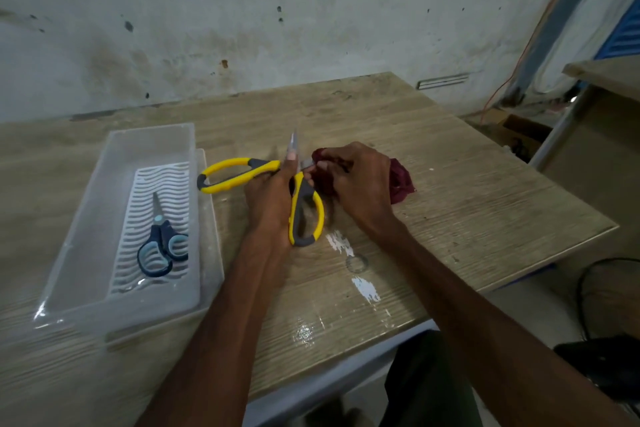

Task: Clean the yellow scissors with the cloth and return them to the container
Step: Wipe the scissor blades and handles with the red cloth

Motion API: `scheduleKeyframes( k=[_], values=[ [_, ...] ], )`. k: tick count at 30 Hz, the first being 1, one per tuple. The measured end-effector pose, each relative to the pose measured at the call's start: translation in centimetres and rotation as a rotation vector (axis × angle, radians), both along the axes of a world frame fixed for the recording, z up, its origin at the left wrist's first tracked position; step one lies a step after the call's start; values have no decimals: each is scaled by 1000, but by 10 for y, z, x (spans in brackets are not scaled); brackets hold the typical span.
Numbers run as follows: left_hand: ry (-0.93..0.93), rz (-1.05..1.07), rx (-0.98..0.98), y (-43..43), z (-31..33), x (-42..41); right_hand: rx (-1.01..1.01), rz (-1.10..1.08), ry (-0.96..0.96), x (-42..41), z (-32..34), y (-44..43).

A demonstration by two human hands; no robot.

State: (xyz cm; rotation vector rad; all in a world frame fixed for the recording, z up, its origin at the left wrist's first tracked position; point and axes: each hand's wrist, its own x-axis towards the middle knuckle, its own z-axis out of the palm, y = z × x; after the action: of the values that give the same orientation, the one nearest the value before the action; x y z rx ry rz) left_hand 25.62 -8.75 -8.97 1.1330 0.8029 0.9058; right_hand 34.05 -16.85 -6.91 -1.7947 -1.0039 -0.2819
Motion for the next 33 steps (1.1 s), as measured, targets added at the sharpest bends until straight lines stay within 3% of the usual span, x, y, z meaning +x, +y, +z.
scheduleKeyframes(
  k=[7,11,15,19,22,24,28,33],
  values=[
    [58,-8,109,1,-1,0,-45,49,-151,-13,-5,4],
    [66,6,181,-4,1,4,-75,-132,-89,4,1,-2],
    [50,-9,266,-3,-5,2,-64,-52,-141,-13,0,-2],
    [88,2,330,-10,-3,0,-61,-163,-12,9,4,-4],
    [91,45,366,-9,-2,1,-46,-103,-89,-10,5,-1],
    [100,70,327,-7,-5,2,-45,-57,-100,-17,-2,2],
    [98,59,275,-10,-8,3,-79,-189,-32,14,0,-2],
    [48,-20,132,-6,-11,4,-59,-36,-111,-16,-4,-4]
  ],
)
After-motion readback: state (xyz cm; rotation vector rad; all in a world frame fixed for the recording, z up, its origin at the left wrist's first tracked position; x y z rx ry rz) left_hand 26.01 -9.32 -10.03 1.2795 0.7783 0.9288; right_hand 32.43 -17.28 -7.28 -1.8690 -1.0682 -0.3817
